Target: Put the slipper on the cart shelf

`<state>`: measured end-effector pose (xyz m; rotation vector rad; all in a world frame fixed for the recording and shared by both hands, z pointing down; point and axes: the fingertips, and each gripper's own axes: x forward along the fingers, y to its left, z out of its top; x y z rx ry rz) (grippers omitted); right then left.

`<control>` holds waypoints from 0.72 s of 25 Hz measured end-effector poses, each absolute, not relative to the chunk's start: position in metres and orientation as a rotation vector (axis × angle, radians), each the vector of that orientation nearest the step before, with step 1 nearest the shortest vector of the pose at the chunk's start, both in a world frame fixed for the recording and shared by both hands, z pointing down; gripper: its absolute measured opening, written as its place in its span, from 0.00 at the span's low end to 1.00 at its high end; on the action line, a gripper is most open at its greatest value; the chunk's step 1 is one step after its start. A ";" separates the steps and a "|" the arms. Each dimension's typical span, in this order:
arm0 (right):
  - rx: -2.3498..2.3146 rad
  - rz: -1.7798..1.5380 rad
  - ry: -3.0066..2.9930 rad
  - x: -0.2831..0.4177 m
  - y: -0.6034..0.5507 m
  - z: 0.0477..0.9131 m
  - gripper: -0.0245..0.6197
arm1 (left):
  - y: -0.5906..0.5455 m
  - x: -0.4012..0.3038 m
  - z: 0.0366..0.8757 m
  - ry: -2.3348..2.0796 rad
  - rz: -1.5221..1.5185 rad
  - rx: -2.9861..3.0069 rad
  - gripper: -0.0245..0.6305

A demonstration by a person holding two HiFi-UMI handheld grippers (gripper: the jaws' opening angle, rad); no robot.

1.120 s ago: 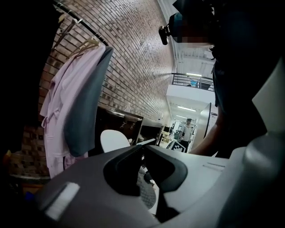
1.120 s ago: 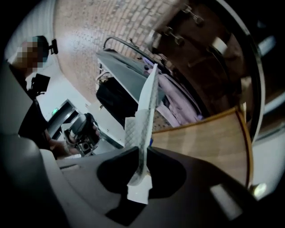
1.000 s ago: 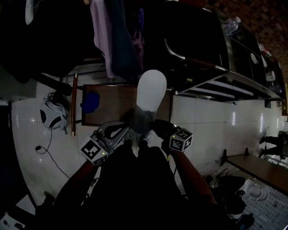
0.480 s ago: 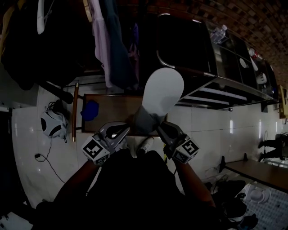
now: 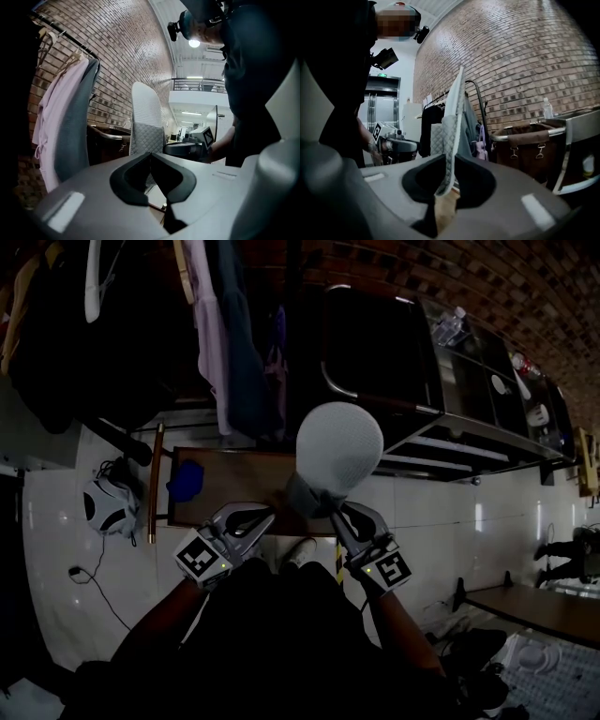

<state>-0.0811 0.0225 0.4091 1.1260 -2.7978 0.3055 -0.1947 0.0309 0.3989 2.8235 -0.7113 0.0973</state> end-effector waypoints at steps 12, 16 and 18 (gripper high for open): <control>1.122 0.368 -2.780 -0.077 0.023 0.421 0.12 | 0.027 -0.192 0.418 -0.688 0.140 2.804 0.04; 1.135 0.375 -2.776 -0.076 0.026 0.423 0.12 | 0.033 -0.189 0.414 -0.649 0.097 2.826 0.04; 1.144 0.381 -2.772 -0.076 0.027 0.424 0.12 | 0.033 -0.190 0.414 -0.645 0.066 2.809 0.04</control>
